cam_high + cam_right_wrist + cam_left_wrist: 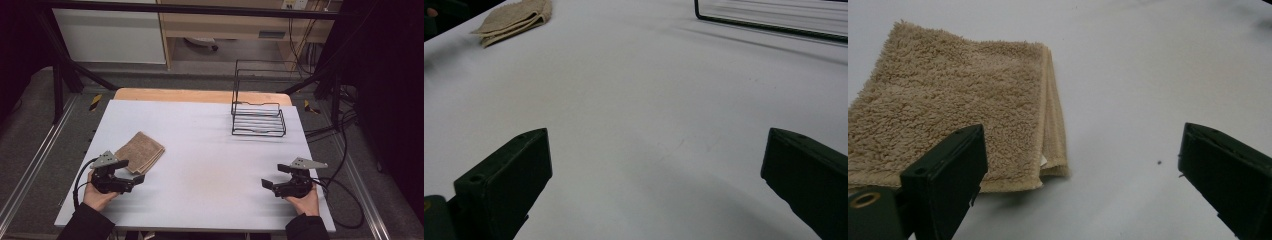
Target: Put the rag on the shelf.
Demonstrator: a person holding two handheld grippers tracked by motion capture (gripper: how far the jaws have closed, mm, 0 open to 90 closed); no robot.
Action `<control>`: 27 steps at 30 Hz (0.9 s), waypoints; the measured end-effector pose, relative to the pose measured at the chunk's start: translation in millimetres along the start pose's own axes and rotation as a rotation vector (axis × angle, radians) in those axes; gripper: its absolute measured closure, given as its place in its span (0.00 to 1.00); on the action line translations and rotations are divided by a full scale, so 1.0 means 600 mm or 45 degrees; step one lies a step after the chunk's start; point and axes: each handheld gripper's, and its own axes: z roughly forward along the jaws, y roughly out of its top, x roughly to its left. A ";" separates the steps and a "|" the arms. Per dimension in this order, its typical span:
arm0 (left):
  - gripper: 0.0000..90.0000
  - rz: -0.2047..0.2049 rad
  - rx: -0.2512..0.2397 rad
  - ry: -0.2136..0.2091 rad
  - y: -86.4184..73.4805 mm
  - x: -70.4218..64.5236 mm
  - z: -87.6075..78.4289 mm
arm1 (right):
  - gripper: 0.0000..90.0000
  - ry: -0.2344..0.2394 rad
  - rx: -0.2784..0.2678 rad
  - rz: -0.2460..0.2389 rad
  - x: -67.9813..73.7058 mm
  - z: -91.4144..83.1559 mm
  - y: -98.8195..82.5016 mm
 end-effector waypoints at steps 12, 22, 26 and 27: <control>0.08 -0.015 0.005 0.031 0.011 -0.010 0.006 | 0.01 -0.023 0.011 -0.001 0.001 0.002 -0.001; 0.14 -0.036 0.050 0.082 0.041 -0.019 0.029 | 0.01 -0.036 0.024 0.001 0.001 0.003 -0.001; 0.19 -0.032 0.101 0.114 0.063 -0.023 0.055 | 0.01 -0.038 0.028 0.002 0.002 0.005 0.000; 0.20 -0.029 0.106 0.116 0.067 -0.023 0.061 | 0.01 -0.038 0.027 -0.001 0.001 0.005 0.000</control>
